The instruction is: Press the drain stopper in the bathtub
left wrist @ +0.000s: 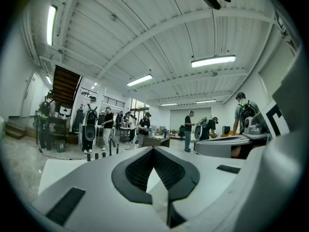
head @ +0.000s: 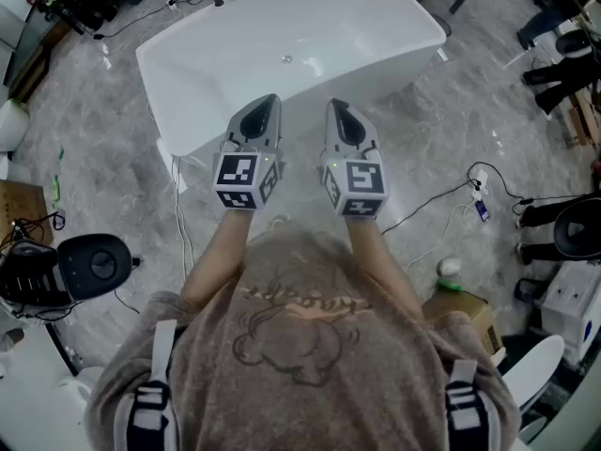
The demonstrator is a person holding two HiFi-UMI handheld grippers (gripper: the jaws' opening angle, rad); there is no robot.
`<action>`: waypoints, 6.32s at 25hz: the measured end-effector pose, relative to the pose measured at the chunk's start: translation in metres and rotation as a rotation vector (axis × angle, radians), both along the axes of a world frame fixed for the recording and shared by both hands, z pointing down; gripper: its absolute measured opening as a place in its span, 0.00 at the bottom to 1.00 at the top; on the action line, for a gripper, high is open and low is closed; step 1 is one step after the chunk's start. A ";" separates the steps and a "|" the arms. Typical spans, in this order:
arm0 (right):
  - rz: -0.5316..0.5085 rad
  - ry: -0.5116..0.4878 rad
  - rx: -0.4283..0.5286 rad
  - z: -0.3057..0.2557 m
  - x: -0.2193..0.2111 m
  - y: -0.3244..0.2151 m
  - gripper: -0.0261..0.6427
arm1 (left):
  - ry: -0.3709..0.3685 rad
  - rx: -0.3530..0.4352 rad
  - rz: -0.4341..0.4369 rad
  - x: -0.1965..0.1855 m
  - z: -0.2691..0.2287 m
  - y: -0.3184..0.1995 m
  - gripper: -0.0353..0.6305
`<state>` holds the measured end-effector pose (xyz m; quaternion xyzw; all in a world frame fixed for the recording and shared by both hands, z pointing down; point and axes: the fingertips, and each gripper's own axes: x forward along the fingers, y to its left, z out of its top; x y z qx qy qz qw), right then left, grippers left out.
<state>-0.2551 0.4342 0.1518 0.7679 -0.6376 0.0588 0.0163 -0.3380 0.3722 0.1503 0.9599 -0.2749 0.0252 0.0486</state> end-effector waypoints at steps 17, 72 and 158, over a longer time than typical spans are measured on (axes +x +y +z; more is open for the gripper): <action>0.014 -0.011 0.008 0.002 -0.011 -0.049 0.04 | 0.008 0.009 0.015 -0.016 -0.002 -0.059 0.06; -0.199 0.010 0.022 0.012 0.290 -0.267 0.04 | 0.003 0.026 -0.166 0.254 0.011 -0.276 0.06; -0.467 -0.054 -0.022 0.469 0.368 -0.661 0.04 | -0.089 -0.040 -0.328 0.366 0.478 -0.623 0.06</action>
